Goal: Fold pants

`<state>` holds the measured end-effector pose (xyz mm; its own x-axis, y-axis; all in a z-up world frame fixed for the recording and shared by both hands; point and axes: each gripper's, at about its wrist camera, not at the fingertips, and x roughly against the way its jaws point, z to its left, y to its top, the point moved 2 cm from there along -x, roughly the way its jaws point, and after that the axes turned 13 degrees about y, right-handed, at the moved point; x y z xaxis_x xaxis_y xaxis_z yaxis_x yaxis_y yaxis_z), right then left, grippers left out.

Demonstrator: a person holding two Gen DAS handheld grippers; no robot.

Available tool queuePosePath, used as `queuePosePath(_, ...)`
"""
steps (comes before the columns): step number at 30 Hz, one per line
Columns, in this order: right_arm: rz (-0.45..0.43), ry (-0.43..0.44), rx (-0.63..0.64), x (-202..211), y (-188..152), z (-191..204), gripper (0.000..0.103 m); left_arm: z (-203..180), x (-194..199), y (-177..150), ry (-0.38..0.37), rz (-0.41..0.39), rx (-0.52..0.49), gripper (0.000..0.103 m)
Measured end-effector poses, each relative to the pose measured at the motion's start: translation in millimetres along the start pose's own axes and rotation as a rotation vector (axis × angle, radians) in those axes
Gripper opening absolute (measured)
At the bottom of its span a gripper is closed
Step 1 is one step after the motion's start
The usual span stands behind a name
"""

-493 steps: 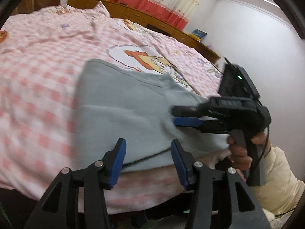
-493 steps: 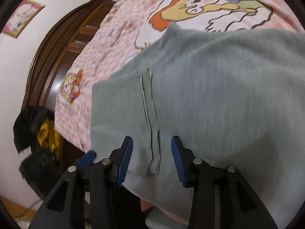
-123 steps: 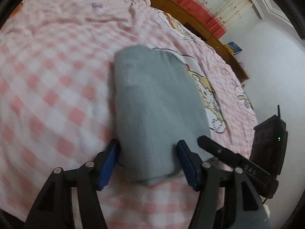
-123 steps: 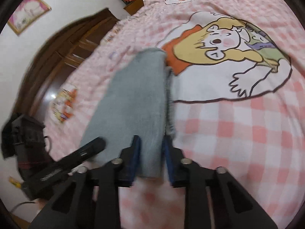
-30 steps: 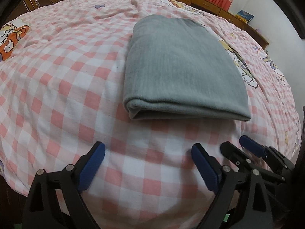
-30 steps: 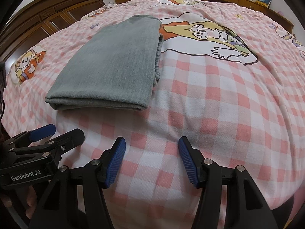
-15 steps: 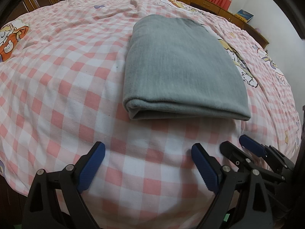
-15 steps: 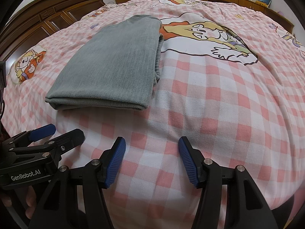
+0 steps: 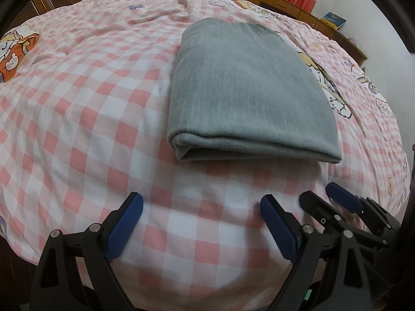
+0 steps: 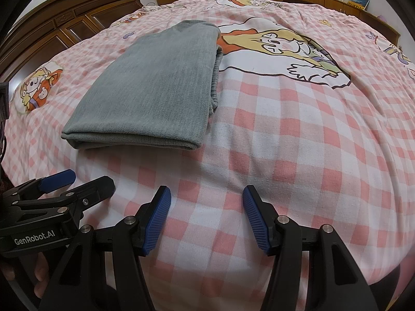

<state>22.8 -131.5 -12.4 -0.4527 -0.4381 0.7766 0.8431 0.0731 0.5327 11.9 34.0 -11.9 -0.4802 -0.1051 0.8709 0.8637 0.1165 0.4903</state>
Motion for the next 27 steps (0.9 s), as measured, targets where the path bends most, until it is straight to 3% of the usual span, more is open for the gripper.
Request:
queuePosePath(23,-0.018,0.009,0.003,6,1,-1,0.060,1,-1,0,0.004,0.010,-0.004,0.096)
queuePosePath(27,-0.065,-0.020,0.005,20,4,-2,0.072,3,-1,1,-0.007,0.015,0.005,0.099)
